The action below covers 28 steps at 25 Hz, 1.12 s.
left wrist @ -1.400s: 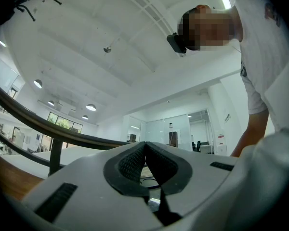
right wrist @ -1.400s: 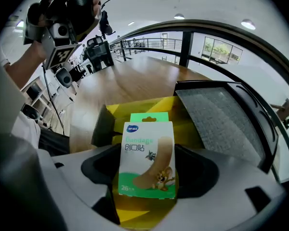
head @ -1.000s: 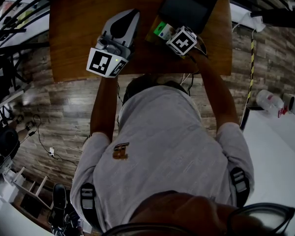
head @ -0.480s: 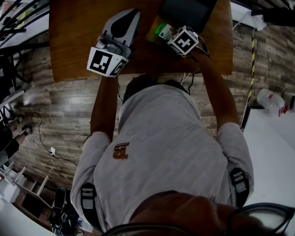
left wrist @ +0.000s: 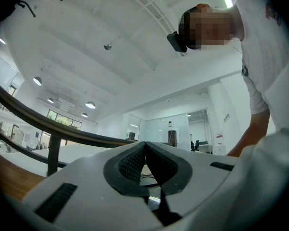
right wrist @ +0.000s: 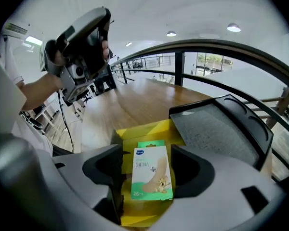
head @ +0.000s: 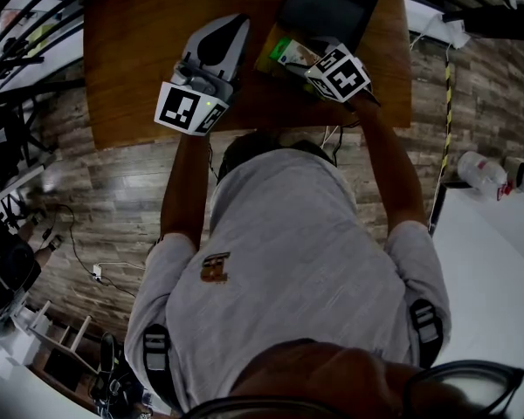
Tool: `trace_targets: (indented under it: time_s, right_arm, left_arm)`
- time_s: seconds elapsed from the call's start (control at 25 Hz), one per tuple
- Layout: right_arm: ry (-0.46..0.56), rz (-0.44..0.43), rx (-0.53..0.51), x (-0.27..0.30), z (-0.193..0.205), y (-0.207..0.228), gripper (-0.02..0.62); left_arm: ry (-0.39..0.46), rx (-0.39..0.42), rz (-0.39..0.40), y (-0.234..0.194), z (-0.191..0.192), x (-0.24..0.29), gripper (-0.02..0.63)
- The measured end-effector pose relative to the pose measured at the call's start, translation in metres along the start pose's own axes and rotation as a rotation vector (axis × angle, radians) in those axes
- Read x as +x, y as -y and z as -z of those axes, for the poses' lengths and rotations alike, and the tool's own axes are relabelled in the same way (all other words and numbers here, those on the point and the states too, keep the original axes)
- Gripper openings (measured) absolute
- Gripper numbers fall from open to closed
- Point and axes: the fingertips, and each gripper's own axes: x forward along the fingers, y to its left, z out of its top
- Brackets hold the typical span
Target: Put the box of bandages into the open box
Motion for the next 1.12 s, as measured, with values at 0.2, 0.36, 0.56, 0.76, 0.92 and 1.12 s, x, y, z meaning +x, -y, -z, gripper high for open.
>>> trace_targets:
  time_s: [0.2,0.36,0.56,0.76,0.92,1.12]
  right_arm:
    - [0.208,-0.010,0.024,-0.035,-0.039,-0.006,0.324]
    - [0.342,0.005,0.019,-0.059,-0.067,-0.009,0.261]
    - [0.531,0.049,0.007,-0.092,-0.095,-0.013,0.115]
    - [0.704,0.066,-0.027,-0.122,-0.114,-0.022,0.076]
    - [0.819,0.088,-0.047,-0.145,-0.124,-0.028,0.055]
    - [0.886,0.096,-0.094,-0.159,-0.131,-0.036,0.044]
  left_arm:
    - [-0.004,0.000,0.012,0.009,-0.001,0.001,0.020]
    - [-0.010,-0.002,0.019,0.013,0.000,0.004,0.020]
    - [-0.016,-0.003,0.026,0.019,0.001,0.005,0.020]
    - [-0.023,-0.004,0.038,0.029,0.001,0.006,0.018]
    - [-0.029,-0.004,0.055,0.038,0.002,0.006,0.020]
    - [-0.040,-0.004,0.074,0.047,0.004,0.007,0.019]
